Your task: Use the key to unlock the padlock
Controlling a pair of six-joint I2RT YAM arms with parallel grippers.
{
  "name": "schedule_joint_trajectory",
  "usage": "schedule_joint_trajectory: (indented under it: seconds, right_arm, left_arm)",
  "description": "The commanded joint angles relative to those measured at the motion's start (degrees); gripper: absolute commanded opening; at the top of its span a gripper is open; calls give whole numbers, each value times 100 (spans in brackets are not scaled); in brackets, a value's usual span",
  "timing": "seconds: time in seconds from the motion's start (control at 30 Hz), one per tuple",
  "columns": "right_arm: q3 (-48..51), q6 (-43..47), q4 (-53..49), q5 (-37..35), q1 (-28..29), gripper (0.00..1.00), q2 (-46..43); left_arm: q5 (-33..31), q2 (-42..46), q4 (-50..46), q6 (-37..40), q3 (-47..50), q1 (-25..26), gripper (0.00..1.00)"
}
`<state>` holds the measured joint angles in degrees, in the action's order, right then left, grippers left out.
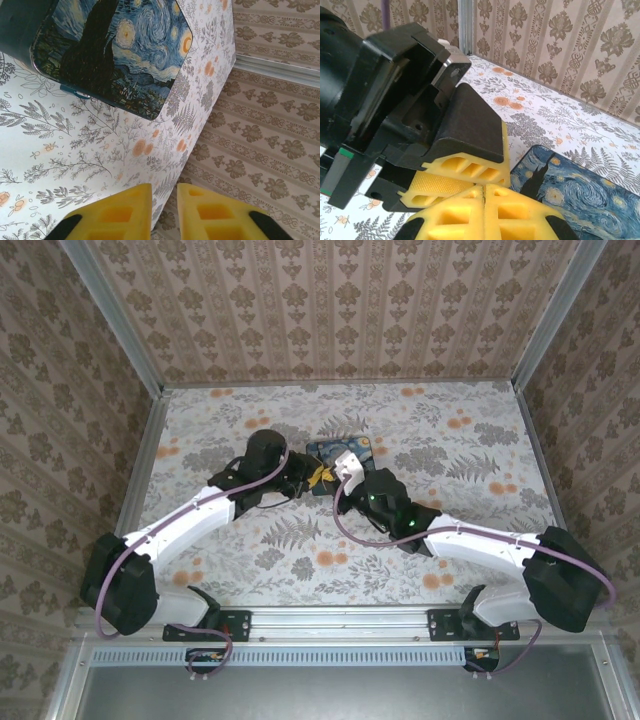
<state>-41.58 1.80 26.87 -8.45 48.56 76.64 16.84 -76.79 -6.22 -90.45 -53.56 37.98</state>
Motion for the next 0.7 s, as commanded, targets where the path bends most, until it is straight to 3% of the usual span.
schedule_joint_trajectory:
  seconds: [0.0, 0.47, 0.67]
  right_arm:
    - [-199, 110, -6, -157, 24, 0, 32]
    - [-217, 66, 53, -140, 23, 0, 85]
    - [-200, 26, 69, -140, 22, 0, 64]
  left_arm:
    - [-49, -19, -11, -60, -78, 43, 18]
    - [-36, -135, 33, -43, -155, 109, 9]
    - [-32, -200, 89, -17, -167, 140, 0]
